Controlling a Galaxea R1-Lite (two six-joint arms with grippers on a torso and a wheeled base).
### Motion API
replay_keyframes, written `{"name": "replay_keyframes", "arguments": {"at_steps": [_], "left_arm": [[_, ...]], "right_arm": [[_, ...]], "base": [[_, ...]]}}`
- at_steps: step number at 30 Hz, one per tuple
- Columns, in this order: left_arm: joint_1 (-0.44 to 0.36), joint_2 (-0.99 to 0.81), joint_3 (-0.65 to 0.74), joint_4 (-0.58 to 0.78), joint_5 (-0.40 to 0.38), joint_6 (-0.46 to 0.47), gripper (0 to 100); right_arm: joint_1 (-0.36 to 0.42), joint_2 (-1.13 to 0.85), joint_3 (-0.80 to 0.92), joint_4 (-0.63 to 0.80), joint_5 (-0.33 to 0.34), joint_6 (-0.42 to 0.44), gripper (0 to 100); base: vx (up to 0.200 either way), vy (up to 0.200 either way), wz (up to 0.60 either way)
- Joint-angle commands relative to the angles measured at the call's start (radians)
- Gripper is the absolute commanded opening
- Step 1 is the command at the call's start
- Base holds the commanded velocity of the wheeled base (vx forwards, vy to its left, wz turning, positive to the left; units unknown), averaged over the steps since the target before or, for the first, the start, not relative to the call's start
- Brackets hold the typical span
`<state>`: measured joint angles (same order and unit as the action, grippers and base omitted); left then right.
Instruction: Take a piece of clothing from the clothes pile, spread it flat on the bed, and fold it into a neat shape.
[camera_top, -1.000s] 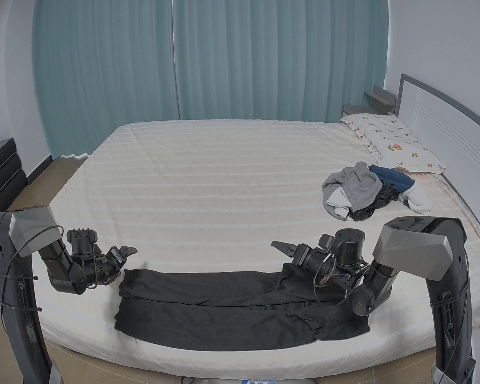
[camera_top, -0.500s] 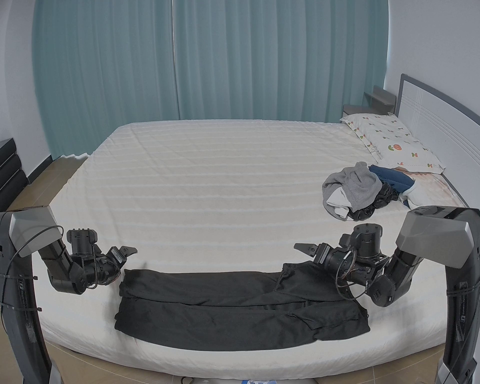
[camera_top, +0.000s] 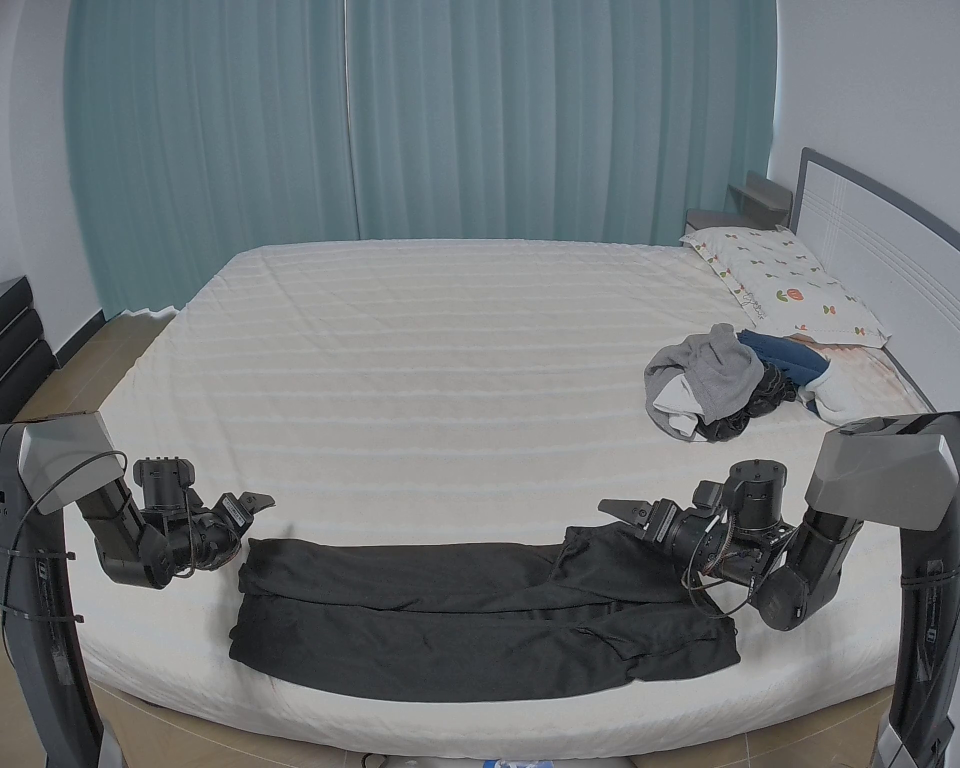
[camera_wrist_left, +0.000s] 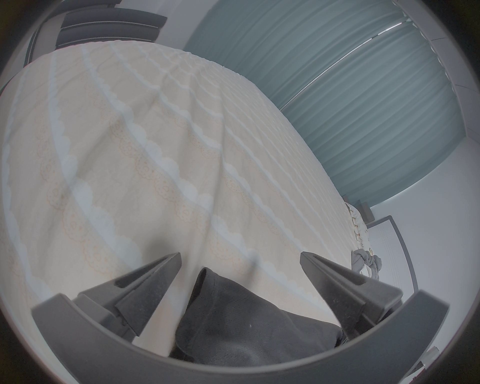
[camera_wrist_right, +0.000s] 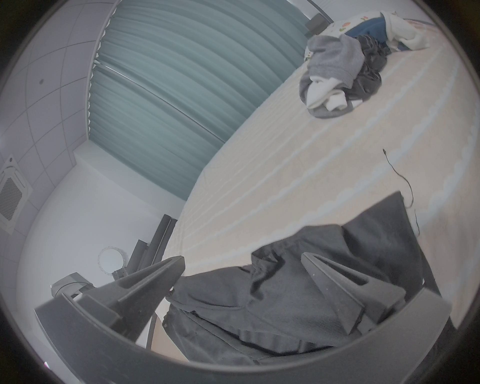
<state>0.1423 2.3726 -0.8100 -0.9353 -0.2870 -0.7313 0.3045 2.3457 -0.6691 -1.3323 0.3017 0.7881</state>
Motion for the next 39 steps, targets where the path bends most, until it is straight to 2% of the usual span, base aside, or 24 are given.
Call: {"name": "replay_keyframes", "arguments": {"at_steps": [1,7,11,26,34,39], "left_arm": [[0.000,0.001,0.000,0.000,0.000,0.000,100],[0.000,0.001,0.000,0.000,0.000,0.000,100],[0.000,0.001,0.000,0.000,0.000,0.000,100],[0.000,0.001,0.000,0.000,0.000,0.000,100],[0.000,0.001,0.000,0.000,0.000,0.000,100],[0.000,0.001,0.000,0.000,0.000,-0.002,100]], "right_arm": [[0.005,0.063,-0.004,-0.002,0.004,0.000,100],[-0.011,0.101,-0.058,0.010,0.002,0.002,100],[-0.057,0.152,-0.089,0.010,-0.003,0.003,100],[-0.102,0.152,-0.092,0.002,-0.006,0.005,100],[-0.056,0.044,-0.090,0.002,-0.012,0.025,100],[0.042,0.058,-0.130,0.015,-0.013,0.025,100]], "base": [[0.000,0.000,0.00],[0.000,0.000,0.00],[0.000,0.000,0.00],[0.000,0.000,0.00],[0.000,0.000,0.00],[0.000,0.000,0.00]]}}
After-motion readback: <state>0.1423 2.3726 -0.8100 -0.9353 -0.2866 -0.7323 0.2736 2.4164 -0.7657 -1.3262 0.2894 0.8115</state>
